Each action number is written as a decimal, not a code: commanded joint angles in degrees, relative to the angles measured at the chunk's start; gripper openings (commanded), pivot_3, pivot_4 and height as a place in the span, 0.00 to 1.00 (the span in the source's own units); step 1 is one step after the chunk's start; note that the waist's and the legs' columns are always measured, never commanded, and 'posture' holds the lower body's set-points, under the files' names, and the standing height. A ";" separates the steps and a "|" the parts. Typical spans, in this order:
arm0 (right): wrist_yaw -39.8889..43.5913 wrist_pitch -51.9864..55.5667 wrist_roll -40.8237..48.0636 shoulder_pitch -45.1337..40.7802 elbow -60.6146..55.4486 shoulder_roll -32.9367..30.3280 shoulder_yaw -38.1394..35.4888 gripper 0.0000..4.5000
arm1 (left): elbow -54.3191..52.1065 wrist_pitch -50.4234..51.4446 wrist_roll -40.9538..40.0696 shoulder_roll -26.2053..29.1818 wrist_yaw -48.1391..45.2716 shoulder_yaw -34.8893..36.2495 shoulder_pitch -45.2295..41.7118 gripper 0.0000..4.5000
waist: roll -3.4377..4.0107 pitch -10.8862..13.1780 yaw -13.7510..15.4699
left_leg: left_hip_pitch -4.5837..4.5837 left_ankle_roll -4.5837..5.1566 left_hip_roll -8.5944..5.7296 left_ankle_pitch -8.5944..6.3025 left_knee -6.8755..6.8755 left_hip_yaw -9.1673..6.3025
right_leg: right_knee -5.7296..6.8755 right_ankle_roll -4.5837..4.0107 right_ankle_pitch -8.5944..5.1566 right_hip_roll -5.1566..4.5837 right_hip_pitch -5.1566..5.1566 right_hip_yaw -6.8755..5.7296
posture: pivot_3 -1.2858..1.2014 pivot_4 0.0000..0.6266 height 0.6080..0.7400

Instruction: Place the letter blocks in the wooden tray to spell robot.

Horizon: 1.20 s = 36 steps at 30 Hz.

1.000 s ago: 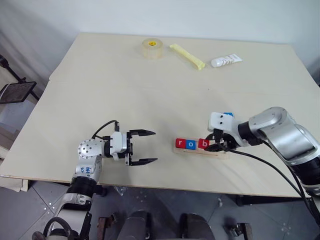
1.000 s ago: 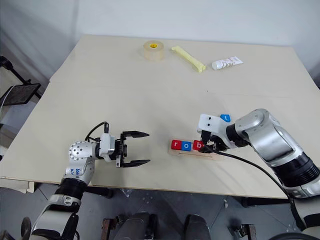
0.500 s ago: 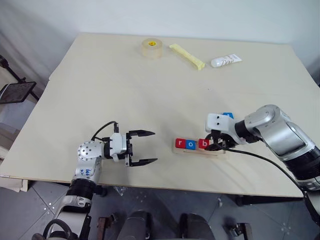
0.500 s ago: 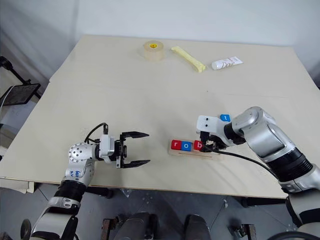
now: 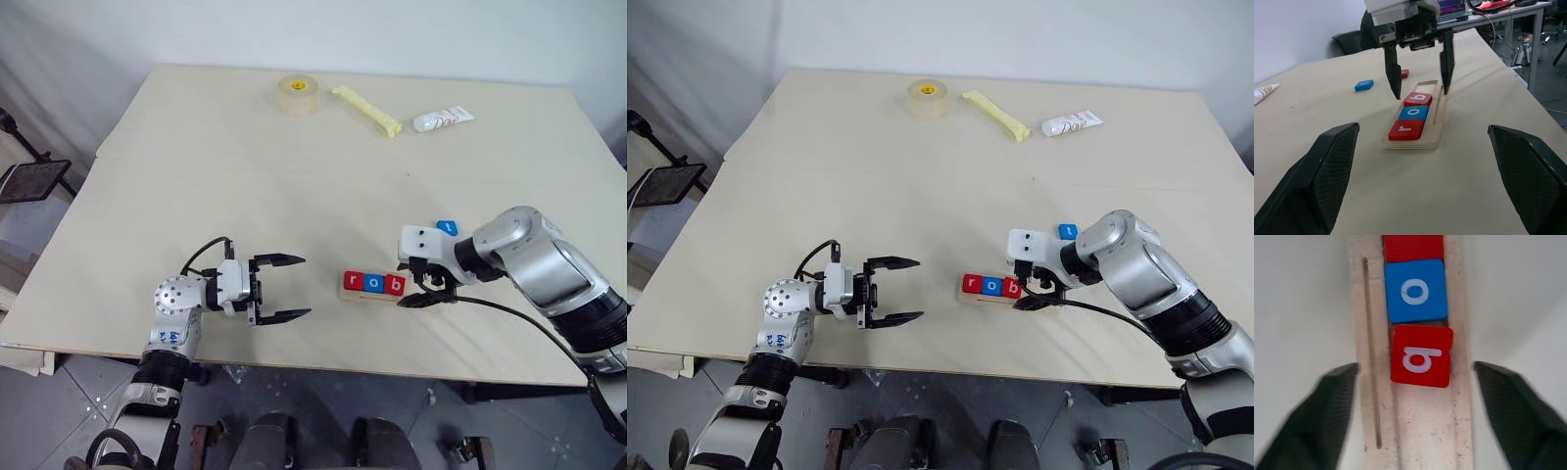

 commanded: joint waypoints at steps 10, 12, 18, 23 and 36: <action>-2.02 3.58 4.60 3.77 -6.98 -1.33 -7.58 0.99 | 0.25 -0.67 0.18 -0.81 0.57 -0.67 -1.59 1.00 | 0.00 0.00 0.13 | 0.00 0.00 -0.01 0.00 0.00 -0.02 | -0.01 0.00 0.00 0.00 0.02 0.01 | 0.52 0.24 1.00; -2.36 3.07 5.05 4.43 -6.98 -1.33 -8.25 0.90 | 0.29 -0.62 0.15 -0.81 0.54 -0.72 -1.72 1.00 | 0.00 0.00 0.08 | 0.00 0.00 -0.01 0.00 0.00 -0.02 | -0.01 0.00 0.00 0.00 0.01 0.00 | 0.52 0.24 1.00; -3.27 -0.89 4.12 5.13 -3.52 -1.60 -8.35 0.46 | -0.40 -0.46 0.03 -0.73 0.52 -0.84 -1.33 1.00 | 0.00 0.00 0.03 | 0.00 0.00 0.00 0.00 0.00 -0.01 | -0.01 0.00 0.00 0.00 0.01 0.00 | 0.52 0.24 1.00; -3.01 -3.71 3.24 4.29 -0.02 -1.62 -7.87 0.07 | -2.12 0.03 -0.27 0.07 0.60 -0.58 0.03 1.00 | 0.00 0.00 0.09 | 0.00 0.00 -0.02 0.00 0.00 -0.01 | -0.02 0.00 0.00 0.00 0.02 0.00 | 0.52 0.24 1.00; -3.04 -7.00 1.46 3.69 3.67 1.95 -6.70 0.00 | -4.75 0.73 -0.37 1.07 1.70 -0.42 2.00 1.00 | 0.00 0.00 0.04 | 0.00 0.00 0.00 0.00 -0.01 0.00 | -0.01 0.00 0.00 0.00 0.01 0.00 | 0.52 0.24 1.00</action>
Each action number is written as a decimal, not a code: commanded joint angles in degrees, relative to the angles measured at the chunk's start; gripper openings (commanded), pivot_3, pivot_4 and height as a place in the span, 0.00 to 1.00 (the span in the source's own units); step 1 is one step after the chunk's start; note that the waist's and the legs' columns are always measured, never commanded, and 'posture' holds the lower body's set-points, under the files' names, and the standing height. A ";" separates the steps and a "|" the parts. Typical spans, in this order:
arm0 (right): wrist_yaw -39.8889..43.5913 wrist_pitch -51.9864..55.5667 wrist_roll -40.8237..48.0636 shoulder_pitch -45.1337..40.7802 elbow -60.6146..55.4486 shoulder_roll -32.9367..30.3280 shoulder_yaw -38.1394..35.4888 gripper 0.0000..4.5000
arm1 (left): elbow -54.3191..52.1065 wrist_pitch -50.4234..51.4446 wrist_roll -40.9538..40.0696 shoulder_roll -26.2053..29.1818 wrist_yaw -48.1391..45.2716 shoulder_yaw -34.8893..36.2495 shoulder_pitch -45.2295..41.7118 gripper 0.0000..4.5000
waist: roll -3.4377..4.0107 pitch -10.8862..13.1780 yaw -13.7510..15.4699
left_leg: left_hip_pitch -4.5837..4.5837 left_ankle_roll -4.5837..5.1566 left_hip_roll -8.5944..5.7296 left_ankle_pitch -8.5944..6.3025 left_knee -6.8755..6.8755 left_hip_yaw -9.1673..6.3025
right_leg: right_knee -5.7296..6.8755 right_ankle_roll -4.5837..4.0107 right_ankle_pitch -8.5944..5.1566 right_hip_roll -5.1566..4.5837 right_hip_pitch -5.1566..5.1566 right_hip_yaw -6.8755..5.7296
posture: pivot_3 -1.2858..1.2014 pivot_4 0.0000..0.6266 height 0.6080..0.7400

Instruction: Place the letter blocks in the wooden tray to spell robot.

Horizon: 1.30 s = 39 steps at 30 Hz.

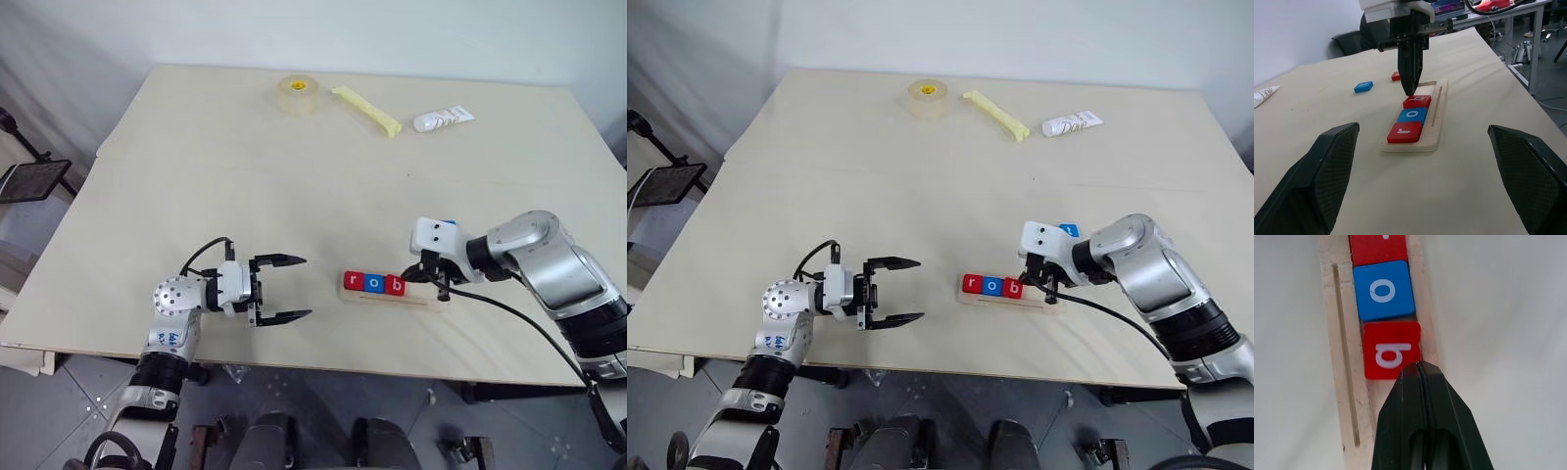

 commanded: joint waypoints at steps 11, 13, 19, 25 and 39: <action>-1.80 2.70 1.64 1.22 -4.19 -1.65 -5.29 0.00 | -1.07 -0.20 -0.22 0.33 0.70 0.02 -0.13 1.00 | 0.00 0.00 0.15 | 0.00 0.00 0.00 0.00 0.00 0.00 | 0.00 0.00 0.00 0.00 0.00 0.00 | 0.52 0.24 1.00; -2.48 3.80 3.05 3.18 -5.75 -2.98 -8.37 0.00 | -0.72 -0.27 -0.18 0.22 0.61 -0.05 -0.29 1.00 | 0.00 0.00 0.33 | -0.02 0.00 -0.01 0.00 0.00 -0.04 | 0.02 0.00 0.00 -0.01 0.00 -0.01 | 0.52 0.24 1.00; -6.36 4.14 7.62 15.20 -9.08 -5.97 -22.19 0.34 | 0.25 -0.24 -0.43 0.26 0.17 0.05 -0.69 1.00 | 0.00 0.00 0.26 | -0.02 0.00 -0.06 0.00 -0.01 -0.16 | -0.02 0.01 0.00 0.00 0.07 -0.01 | 0.52 0.24 1.00; -10.34 3.10 12.45 29.44 -9.41 -4.85 -41.55 0.80 | 2.69 -0.41 -0.48 0.75 -0.55 0.49 -2.02 1.00 | 0.00 0.00 0.51 | 0.00 0.00 -0.04 0.00 -0.02 -0.14 | 0.01 0.01 0.00 0.01 0.10 -0.03 | 0.52 0.24 1.00; -8.50 -12.72 20.32 46.65 -3.38 0.30 -59.12 0.99 | 7.57 -1.17 -0.33 0.00 -2.88 0.43 -5.97 1.00 | -0.01 0.00 0.34 | 0.07 0.01 0.02 0.01 -0.04 0.02 | -0.04 0.01 0.00 0.03 0.14 0.00 | 0.52 0.24 1.00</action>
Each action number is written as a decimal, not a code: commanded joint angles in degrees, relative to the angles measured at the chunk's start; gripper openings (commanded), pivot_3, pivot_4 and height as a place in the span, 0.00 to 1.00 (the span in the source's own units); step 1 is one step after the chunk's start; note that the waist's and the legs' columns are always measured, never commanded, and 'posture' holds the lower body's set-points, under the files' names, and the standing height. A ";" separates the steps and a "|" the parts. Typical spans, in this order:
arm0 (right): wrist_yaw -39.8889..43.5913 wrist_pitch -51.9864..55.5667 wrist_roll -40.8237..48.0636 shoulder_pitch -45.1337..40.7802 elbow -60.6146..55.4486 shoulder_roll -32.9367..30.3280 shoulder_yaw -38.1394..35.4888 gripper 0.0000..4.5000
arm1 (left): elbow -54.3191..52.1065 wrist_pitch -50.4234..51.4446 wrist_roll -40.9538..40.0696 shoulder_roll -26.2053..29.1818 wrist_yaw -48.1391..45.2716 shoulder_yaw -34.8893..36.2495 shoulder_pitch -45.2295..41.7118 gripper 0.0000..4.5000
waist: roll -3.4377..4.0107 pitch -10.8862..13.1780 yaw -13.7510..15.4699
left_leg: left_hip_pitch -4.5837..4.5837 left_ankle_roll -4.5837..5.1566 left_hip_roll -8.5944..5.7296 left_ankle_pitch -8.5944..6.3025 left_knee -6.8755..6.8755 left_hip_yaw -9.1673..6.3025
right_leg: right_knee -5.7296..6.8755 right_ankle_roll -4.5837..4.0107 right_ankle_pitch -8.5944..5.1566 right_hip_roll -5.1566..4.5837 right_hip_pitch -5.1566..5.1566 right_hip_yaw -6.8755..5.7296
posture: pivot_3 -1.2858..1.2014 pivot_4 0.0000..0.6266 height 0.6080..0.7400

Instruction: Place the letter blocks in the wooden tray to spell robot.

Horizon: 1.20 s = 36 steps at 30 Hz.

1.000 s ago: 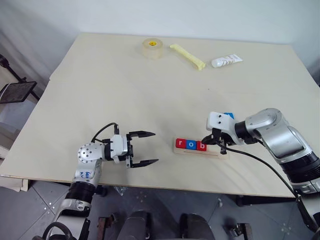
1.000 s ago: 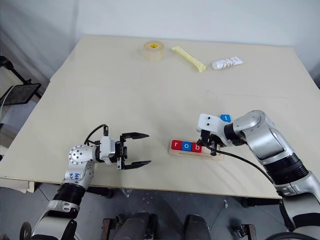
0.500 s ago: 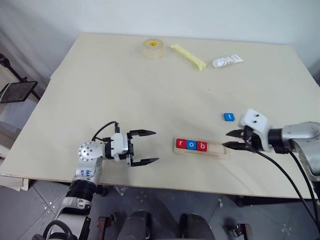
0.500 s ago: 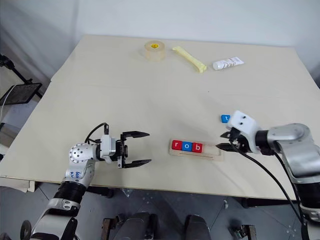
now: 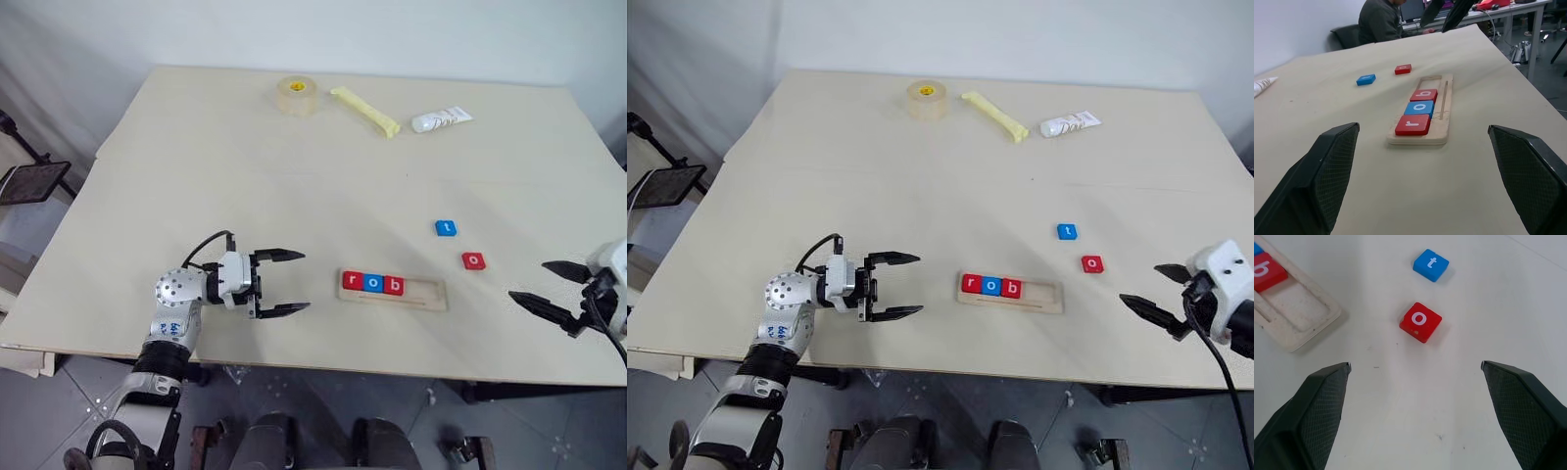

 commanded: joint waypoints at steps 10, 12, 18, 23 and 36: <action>-0.98 -2.34 4.44 3.64 -1.40 0.38 -2.11 0.99 | 0.61 -1.06 -0.47 0.68 -1.58 0.93 -1.06 1.00 | 0.00 0.00 0.00 | 0.02 0.01 -0.02 0.00 0.00 0.03 | -0.03 0.01 0.00 -0.02 0.02 0.06 | 0.52 0.24 1.00; -1.29 -2.07 4.73 3.40 -1.53 0.19 -1.74 0.99 | 0.37 -1.04 -0.48 0.81 -1.53 1.01 -0.91 1.00 | 0.00 0.00 0.06 | 0.02 0.01 -0.02 0.00 0.00 0.02 | -0.03 0.01 0.00 -0.02 0.01 0.06 | 0.52 0.24 1.00; -2.26 -0.60 5.76 2.67 -2.82 0.16 -0.41 0.99 | -0.81 -0.92 -0.63 1.00 -1.28 1.09 -0.01 1.00 | 0.00 0.00 0.04 | 0.02 0.01 -0.02 0.00 0.00 0.02 | -0.02 0.01 0.00 -0.02 0.01 0.06 | 0.52 0.24 1.00; -5.66 1.50 6.40 -0.18 -3.85 1.31 2.78 0.99 | -2.08 -0.86 -0.71 1.12 -0.86 1.11 1.07 1.00 | 0.01 0.00 -0.02 | 0.02 0.01 -0.01 0.00 0.00 0.02 | -0.01 0.01 0.00 -0.02 0.01 0.06 | 0.52 0.24 1.00; -27.09 4.47 2.11 -11.85 -0.69 14.31 11.79 0.99 | -6.74 0.07 -0.80 1.65 1.17 1.20 4.85 1.00 | 0.02 -0.01 0.06 | 0.02 0.01 -0.04 0.00 0.01 -0.05 | 0.07 0.01 0.00 -0.03 -0.02 0.07 | 0.52 0.24 1.00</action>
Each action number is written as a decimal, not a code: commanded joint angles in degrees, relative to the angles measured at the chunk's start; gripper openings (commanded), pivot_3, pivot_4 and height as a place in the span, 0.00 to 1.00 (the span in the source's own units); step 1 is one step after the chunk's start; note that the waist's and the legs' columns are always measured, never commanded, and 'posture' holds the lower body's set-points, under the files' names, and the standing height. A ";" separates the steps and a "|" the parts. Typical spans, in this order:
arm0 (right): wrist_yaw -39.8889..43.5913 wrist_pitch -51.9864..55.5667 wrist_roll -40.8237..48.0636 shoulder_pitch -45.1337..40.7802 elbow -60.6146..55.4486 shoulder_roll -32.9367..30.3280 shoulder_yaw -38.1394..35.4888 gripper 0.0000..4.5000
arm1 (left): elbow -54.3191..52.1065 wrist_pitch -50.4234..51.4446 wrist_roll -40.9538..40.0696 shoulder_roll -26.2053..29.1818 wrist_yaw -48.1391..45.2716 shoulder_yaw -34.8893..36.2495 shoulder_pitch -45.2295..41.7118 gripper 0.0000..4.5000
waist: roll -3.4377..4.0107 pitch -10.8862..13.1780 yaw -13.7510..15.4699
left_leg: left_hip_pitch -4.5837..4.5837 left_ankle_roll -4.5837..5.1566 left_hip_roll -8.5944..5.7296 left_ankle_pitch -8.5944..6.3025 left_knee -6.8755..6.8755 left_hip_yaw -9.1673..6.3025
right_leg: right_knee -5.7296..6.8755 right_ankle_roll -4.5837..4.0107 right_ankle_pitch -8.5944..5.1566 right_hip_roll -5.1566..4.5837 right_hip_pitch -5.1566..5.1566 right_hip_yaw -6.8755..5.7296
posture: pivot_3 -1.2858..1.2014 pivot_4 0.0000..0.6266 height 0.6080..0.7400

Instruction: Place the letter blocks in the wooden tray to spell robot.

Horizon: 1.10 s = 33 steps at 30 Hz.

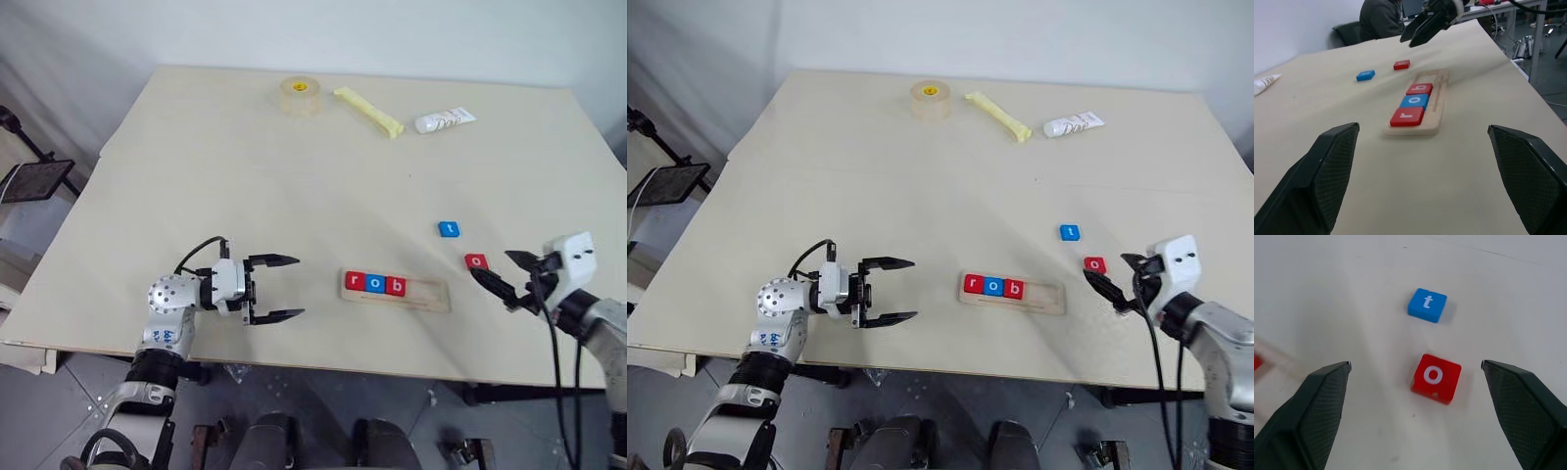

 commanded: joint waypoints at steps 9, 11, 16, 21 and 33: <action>-8.79 -5.55 -4.87 -4.50 8.65 6.23 4.10 0.99 | -3.01 -0.06 -0.67 0.42 0.99 0.39 0.50 1.00 | 0.02 -0.01 -0.29 | 0.02 0.00 0.00 0.00 -0.01 0.05 | 0.19 0.00 0.00 0.00 -0.09 0.03 | 0.52 0.24 1.00; -9.30 -6.42 -5.21 -4.90 10.24 6.42 4.28 0.99 | -2.99 -0.12 -0.63 0.38 1.05 0.35 0.54 1.00 | 0.02 -0.01 -0.23 | 0.05 0.00 -0.01 0.00 0.00 0.05 | 0.20 0.00 0.00 0.00 -0.06 0.04 | 0.52 0.24 1.00; -11.15 -7.20 -5.29 -5.85 12.73 6.76 3.80 0.91 | -2.74 -0.38 -0.59 0.24 1.04 0.31 0.65 1.00 | 0.02 -0.01 -0.30 | 0.07 0.00 0.01 0.00 0.00 0.04 | 0.25 0.00 0.00 0.00 -0.06 0.04 | 0.52 0.24 1.00; -12.51 -6.15 -4.44 -5.75 12.09 7.02 3.60 0.57 | -1.65 -0.89 -0.39 -0.14 1.09 0.27 0.29 1.00 | 0.02 -0.01 -0.28 | 0.08 0.00 0.01 0.00 0.00 0.04 | 0.26 0.00 0.00 0.00 -0.05 0.04 | 0.52 0.24 1.00; -21.20 1.16 -0.52 4.64 -10.85 11.99 0.45 0.33 | 0.20 -1.49 -0.57 -0.27 0.21 0.31 -0.53 1.00 | 0.04 -0.02 -0.16 | 0.06 -0.02 0.00 -0.01 -0.04 -0.10 | 0.35 0.00 0.00 0.00 -0.09 0.03 | 0.52 0.24 1.00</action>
